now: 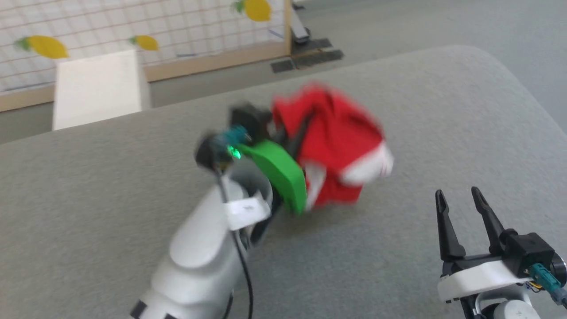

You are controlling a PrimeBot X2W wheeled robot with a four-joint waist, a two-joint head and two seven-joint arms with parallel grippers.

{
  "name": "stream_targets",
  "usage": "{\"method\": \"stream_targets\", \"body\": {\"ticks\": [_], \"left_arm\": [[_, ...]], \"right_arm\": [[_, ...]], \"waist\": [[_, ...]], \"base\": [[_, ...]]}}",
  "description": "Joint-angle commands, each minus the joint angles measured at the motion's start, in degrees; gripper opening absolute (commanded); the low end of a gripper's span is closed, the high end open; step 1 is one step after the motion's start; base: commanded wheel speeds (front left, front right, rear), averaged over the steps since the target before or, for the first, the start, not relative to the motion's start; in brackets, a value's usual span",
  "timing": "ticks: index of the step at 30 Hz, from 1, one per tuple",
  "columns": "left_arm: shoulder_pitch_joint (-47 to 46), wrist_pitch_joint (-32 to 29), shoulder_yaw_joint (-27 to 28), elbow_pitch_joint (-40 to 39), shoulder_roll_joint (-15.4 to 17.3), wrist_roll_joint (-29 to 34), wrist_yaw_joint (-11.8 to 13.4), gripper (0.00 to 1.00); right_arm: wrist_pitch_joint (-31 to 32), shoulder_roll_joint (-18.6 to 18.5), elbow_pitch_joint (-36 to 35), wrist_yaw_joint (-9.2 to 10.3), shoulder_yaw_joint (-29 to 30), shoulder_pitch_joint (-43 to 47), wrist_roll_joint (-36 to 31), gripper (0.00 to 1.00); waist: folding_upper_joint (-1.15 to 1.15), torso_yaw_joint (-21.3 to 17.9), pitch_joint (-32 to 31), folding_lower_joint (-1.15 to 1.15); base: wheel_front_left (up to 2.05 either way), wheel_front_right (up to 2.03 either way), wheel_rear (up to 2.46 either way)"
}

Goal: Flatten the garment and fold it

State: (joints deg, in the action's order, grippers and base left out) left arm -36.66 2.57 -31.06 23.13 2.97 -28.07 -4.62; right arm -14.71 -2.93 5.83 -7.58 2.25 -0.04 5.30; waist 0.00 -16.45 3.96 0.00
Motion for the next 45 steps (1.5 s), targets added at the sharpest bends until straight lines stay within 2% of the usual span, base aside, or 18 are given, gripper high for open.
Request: {"method": "stream_targets", "body": {"ticks": [1, 4, 7, 9, 10, 12, 13, 14, 17, 20, 22, 26, 30, 37, 45], "left_arm": [[1.90, -3.88, -1.51, 2.92, -0.03, -1.30, 0.32, 0.00], [3.22, -11.55, -5.01, 8.78, -0.04, -0.88, 1.00, 0.00], [4.68, -20.68, -7.86, 14.17, -0.04, -1.84, 0.53, 0.00], [5.49, -27.25, -9.57, 16.95, -0.05, -2.96, -0.14, 0.00], [6.06, -33.11, -10.69, 18.80, -0.05, -4.15, -0.53, 0.00], [5.98, -34.41, -10.42, 18.77, -0.01, -4.83, -0.23, 0.00], [5.87, -33.59, -10.00, 18.25, 0.06, -4.89, 0.28, 0.48], [5.72, -32.45, -9.68, 17.68, 0.20, -4.74, 0.70, 1.00], [5.13, -27.30, -8.19, 15.63, 1.01, -3.68, 3.21, 1.00], [4.53, -17.63, -5.30, 12.30, 1.99, -2.32, 6.47, 1.00], [4.62, -10.71, -3.45, 9.97, 2.47, -1.74, 7.65, 1.00], [5.80, 1.24, -0.58, 5.68, 3.91, -0.83, 8.58, 1.00], [8.55, 9.26, 2.15, 2.26, 5.78, -0.96, 8.94, 1.00], [16.19, 12.37, 8.44, -6.00, 8.76, 1.02, 9.73, 1.00], [27.85, 12.42, 17.20, -13.26, 7.98, 6.65, 7.77, 1.00]], "right_arm": [[-0.29, 0.05, -0.13, 0.09, -0.29, -0.96, 0.62, 1.00], [-0.29, 0.05, -0.21, 0.09, -0.66, -1.31, 1.29, 1.00], [-0.29, 0.05, -0.17, 0.09, -0.71, -1.67, 1.86, 1.00], [-0.29, 0.05, -0.08, 0.09, -0.77, -1.78, 2.11, 1.00], [-0.29, 0.05, -0.05, 0.09, -0.84, -1.75, 2.24, 1.00], [-0.29, 0.05, -0.06, 0.09, -0.64, -1.73, 2.30, 1.00], [-0.29, 0.05, -0.05, 0.09, -0.50, -1.75, 2.28, 1.00], [-0.29, 0.05, -0.04, 0.09, -0.41, -1.77, 2.22, 1.00], [-0.29, 0.05, -0.07, 0.09, -0.44, -1.66, 1.77, 1.00], [-0.29, 0.05, -0.16, 0.09, -0.61, -1.51, 1.29, 1.00], [-0.29, 0.05, -0.15, 0.09, -0.46, -1.35, 0.95, 1.00], [-0.29, 0.05, -0.32, 0.09, -0.27, -0.84, 0.05, 1.00], [-0.29, 0.05, -0.58, 0.09, 0.03, -0.42, -0.67, 1.00], [0.05, 0.05, -1.43, 0.09, 0.30, 0.59, -1.63, 1.00], [1.47, 0.05, -2.72, 0.09, 0.37, 2.16, -2.74, 1.00]], "waist": [[0.00, -3.56, 2.91, 0.00], [0.00, -4.42, 3.89, 0.00], [0.00, -4.65, 4.67, 0.00], [0.00, -4.54, 4.94, 0.00], [0.00, -4.30, 5.11, 0.00], [0.00, -3.79, 5.21, 0.00], [0.00, -3.37, 5.16, 0.00], [0.00, -2.99, 5.06, 0.00], [0.00, -1.46, 4.37, 0.00], [0.00, 0.21, 3.41, 0.00], [0.00, 1.49, 2.59, 0.00], [0.00, 4.24, 1.02, 0.00], [0.00, 7.01, -0.49, 0.00], [0.00, 11.04, -2.38, 0.00], [0.00, 14.49, -3.56, 0.00]], "base": [[0.00, 0.00, 0.00], [0.00, 0.00, 0.00], [0.00, 0.00, 0.00], [0.00, 0.00, 0.00], [0.00, 0.00, 0.00], [0.00, 0.00, 0.00], [0.00, 0.00, 0.00], [0.00, 0.00, 0.00], [0.00, 0.00, 0.00], [0.00, 0.00, 0.00], [0.00, 0.00, 0.00], [0.00, 0.00, 0.00], [0.00, 0.00, 0.00], [0.00, 0.00, 0.00], [0.00, 0.00, 0.00]]}}
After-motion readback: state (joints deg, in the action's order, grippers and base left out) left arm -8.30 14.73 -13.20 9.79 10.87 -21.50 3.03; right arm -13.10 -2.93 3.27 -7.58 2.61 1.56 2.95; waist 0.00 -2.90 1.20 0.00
